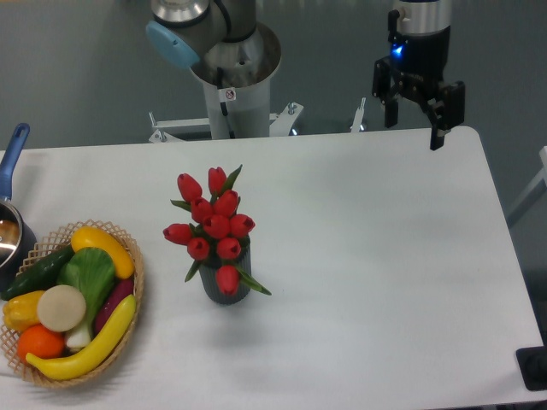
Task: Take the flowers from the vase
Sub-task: 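Move the open gripper toward the red tulip bouquet, then lower the open gripper to the tulip stems above the vase rim, then close the gripper around the tulip stems, then lift the gripped tulips up and out of the grey vase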
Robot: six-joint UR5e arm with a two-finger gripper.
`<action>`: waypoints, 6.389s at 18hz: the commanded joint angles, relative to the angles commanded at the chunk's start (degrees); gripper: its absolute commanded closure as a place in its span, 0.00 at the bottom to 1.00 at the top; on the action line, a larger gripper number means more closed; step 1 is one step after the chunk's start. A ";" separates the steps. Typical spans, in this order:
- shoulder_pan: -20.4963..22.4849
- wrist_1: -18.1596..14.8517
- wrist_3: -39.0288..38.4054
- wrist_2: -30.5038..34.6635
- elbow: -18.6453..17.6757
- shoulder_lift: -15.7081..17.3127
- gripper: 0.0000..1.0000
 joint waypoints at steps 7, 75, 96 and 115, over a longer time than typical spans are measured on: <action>0.44 0.09 -1.75 -1.57 -4.22 2.11 0.00; -17.93 15.56 -18.10 -43.24 -18.28 -11.51 0.00; -19.07 15.56 -23.20 -44.38 -17.23 -11.51 0.57; -17.58 15.38 -35.32 -46.93 -13.89 -7.65 0.67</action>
